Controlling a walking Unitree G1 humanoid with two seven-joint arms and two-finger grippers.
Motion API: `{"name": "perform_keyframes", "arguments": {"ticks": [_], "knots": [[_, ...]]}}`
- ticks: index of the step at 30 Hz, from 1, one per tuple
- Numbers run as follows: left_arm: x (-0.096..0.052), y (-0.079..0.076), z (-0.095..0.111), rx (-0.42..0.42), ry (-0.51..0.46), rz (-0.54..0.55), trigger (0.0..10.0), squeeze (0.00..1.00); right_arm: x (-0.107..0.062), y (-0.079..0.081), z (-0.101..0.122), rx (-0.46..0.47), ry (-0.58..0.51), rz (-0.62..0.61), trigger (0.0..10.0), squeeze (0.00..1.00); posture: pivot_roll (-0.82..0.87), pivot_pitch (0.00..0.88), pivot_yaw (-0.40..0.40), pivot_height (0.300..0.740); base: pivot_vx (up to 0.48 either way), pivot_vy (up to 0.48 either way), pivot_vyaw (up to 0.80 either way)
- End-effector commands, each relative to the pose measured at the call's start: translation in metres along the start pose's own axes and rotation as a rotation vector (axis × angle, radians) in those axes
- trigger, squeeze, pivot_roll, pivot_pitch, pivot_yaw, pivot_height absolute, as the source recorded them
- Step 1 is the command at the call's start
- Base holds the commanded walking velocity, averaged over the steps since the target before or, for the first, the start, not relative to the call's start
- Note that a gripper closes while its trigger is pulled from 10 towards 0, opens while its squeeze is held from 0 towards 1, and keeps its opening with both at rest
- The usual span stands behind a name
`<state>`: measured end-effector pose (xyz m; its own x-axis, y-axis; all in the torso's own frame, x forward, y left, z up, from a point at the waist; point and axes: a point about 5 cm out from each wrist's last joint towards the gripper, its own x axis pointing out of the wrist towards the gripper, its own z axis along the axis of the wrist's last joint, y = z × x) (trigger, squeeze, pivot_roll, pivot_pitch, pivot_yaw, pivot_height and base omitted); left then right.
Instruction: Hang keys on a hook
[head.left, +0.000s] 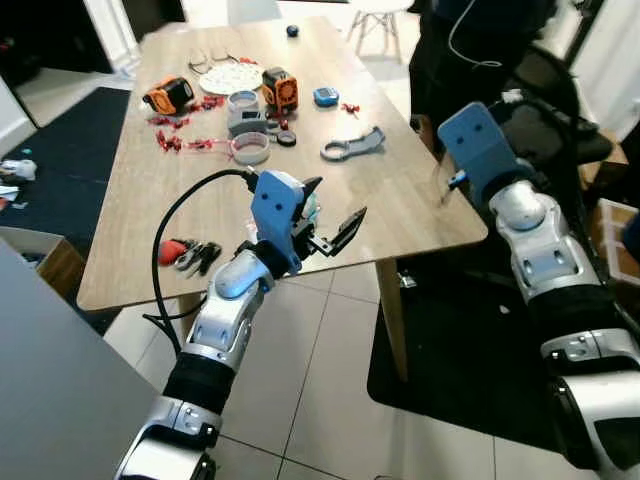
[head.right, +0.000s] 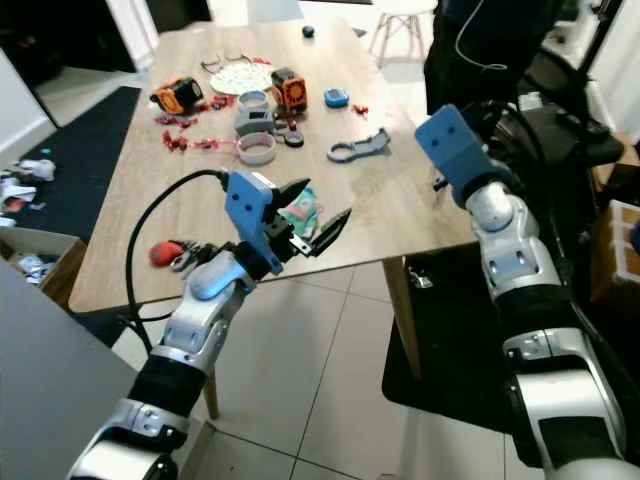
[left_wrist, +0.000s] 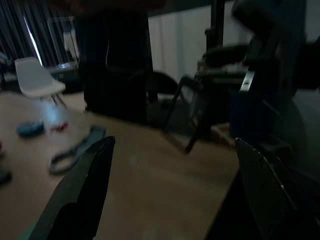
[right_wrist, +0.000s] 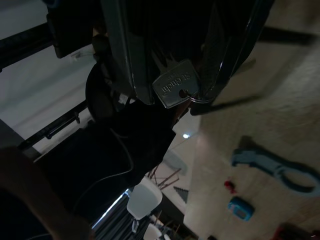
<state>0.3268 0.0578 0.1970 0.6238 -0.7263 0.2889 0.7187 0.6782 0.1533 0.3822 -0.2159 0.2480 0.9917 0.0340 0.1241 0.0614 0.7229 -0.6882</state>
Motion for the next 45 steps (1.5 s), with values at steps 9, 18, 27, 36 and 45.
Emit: {"name": "perform_keyframes", "arguments": {"ticks": [9,18,27,36,45], "knots": [[0.002,-0.004,0.001,0.015,0.001,-0.016,10.0,0.0,0.001,0.016,0.009,0.056,-0.05,0.062,10.0,0.0,-0.08,0.038,0.053,0.74,0.0,0.0,0.0],[0.006,-0.004,0.003,0.049,0.006,-0.006,10.0,0.0,0.001,0.032,0.007,0.102,-0.054,0.1,10.0,0.0,-0.08,0.037,0.056,0.74,0.0,-0.288,0.0],[0.008,-0.006,0.006,0.145,0.018,-0.064,10.0,0.0,0.0,0.046,0.016,0.183,-0.108,0.157,10.0,0.0,-0.09,0.038,0.064,0.74,0.0,0.0,0.0],[-0.001,-0.009,-0.018,0.353,0.164,-0.146,10.0,0.0,-0.01,0.073,0.046,0.321,-0.306,0.342,10.0,0.0,-0.09,0.04,0.067,0.74,0.0,0.0,0.0],[-0.008,-0.014,-0.044,0.49,0.266,-0.108,10.0,0.0,-0.013,0.077,0.044,0.331,-0.304,0.381,10.0,0.0,-0.09,0.05,0.072,0.74,0.0,0.0,0.0]]}}
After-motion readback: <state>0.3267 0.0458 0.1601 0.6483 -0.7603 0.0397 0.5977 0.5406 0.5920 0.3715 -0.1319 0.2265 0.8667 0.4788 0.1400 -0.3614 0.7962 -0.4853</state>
